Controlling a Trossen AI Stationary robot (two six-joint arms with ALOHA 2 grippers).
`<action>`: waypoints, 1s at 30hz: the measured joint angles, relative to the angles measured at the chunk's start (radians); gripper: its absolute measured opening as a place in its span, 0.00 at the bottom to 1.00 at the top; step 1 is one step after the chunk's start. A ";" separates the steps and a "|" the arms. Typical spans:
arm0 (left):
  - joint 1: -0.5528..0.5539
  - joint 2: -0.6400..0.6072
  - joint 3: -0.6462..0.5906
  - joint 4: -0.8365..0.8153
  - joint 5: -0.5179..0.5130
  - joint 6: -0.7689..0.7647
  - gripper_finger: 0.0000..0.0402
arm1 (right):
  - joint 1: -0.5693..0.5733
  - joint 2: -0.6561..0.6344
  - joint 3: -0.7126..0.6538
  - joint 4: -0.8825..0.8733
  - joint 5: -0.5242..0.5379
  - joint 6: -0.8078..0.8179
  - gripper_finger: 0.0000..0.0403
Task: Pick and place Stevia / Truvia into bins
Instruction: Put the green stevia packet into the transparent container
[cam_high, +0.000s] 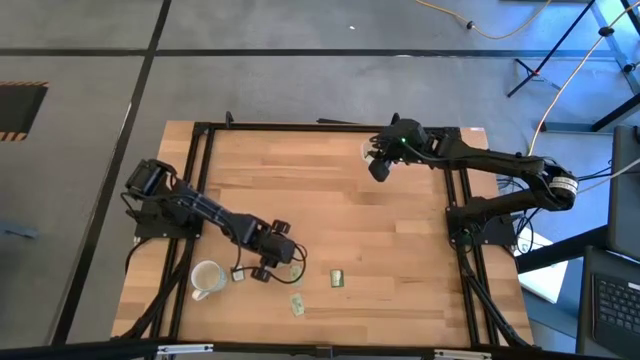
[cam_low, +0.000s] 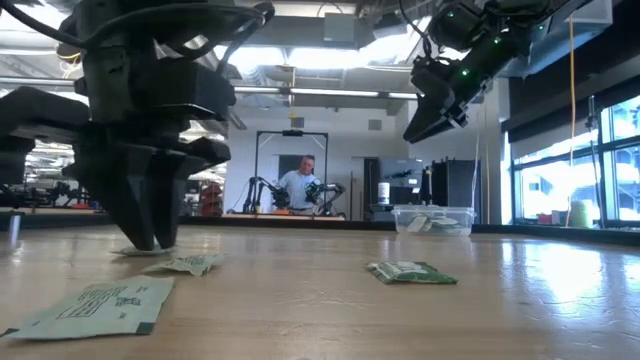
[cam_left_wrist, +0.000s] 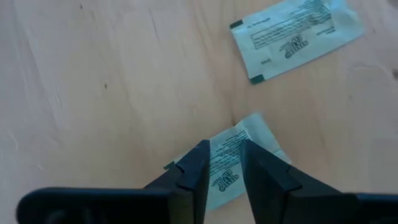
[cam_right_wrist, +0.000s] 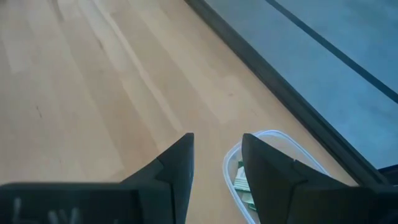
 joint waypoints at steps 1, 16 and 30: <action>-0.002 0.000 0.000 -0.005 -0.001 0.000 0.21 | 0.000 0.000 0.000 0.000 0.000 0.000 0.34; 0.000 0.003 0.000 -0.022 0.006 0.009 0.07 | 0.000 0.000 0.000 -0.001 0.000 -0.004 0.34; 0.002 0.022 0.000 -0.046 -0.003 -0.025 0.25 | -0.001 0.000 0.000 -0.001 0.000 -0.004 0.34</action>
